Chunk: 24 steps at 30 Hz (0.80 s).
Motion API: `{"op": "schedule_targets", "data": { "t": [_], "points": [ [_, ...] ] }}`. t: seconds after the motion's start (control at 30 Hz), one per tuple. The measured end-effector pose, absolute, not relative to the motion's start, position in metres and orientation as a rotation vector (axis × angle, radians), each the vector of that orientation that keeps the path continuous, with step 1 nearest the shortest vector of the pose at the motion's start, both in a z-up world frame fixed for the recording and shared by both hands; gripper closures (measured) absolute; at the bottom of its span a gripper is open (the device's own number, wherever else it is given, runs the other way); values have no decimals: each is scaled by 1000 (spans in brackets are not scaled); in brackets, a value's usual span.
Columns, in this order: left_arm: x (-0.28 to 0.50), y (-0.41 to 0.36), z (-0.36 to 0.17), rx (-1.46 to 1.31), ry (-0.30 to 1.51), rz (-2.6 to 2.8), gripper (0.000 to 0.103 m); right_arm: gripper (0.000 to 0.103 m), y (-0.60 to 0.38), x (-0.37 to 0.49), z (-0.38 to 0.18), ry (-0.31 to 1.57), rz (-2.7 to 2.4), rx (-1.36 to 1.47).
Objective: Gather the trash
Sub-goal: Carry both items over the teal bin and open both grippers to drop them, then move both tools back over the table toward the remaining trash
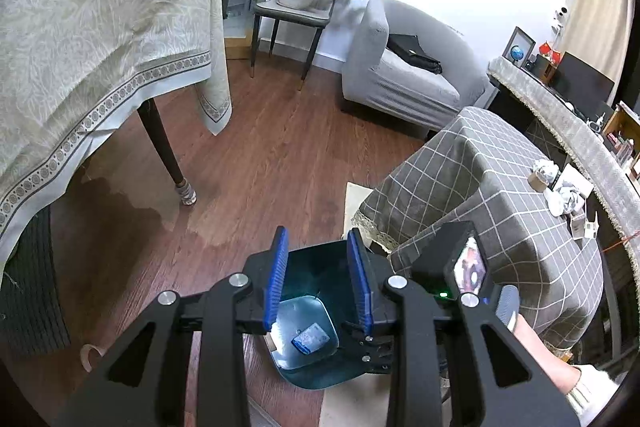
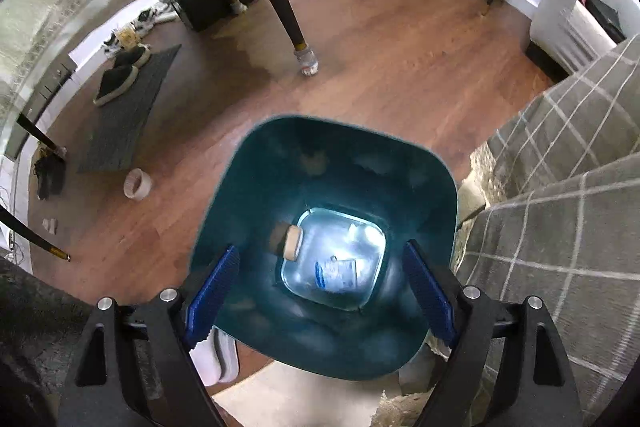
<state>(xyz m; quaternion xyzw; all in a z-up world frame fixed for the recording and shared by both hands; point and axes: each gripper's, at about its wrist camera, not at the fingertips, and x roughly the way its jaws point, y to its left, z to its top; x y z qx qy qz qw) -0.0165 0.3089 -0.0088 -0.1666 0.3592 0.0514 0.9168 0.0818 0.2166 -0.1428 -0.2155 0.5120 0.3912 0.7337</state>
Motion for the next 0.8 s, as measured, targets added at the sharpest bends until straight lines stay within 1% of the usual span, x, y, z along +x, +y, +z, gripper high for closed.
{"op": "schedule_targets", "data": {
  "t": [0.03, 0.07, 0.1, 0.2, 0.3, 0.37, 0.5, 0.57, 0.67, 0.8],
  "points": [
    [-17, 309, -6, -342, 733, 108, 71, 19, 219, 82, -138, 1115, 865, -466],
    [-17, 310, -5, -340, 728, 111, 71, 22, 218, 81, -129, 1090, 872, -451],
    [-17, 311, -3, -337, 724, 114, 71, 27, 217, 81, -121, 1070, 877, -441],
    [-19, 311, 3, -339, 706, 117, 71, 35, 214, 78, -92, 999, 900, -402],
    [-20, 307, 11, -331, 683, 116, 71, 39, 209, 75, -63, 926, 915, -376],
    [-20, 301, 18, -327, 654, 104, 70, 41, 201, 74, -43, 877, 924, -354],
    [-17, 286, 30, -294, 618, 91, 63, 43, 181, 70, -9, 793, 923, -319],
    [-14, 277, 34, -273, 612, 92, 62, 44, 170, 70, 2, 766, 917, -310],
    [-9, 264, 39, -266, 599, 75, 59, 44, 154, 69, 14, 737, 903, -303],
    [-3, 246, 43, -259, 583, 49, 52, 44, 130, 71, 23, 714, 871, -301]
  ]
}}
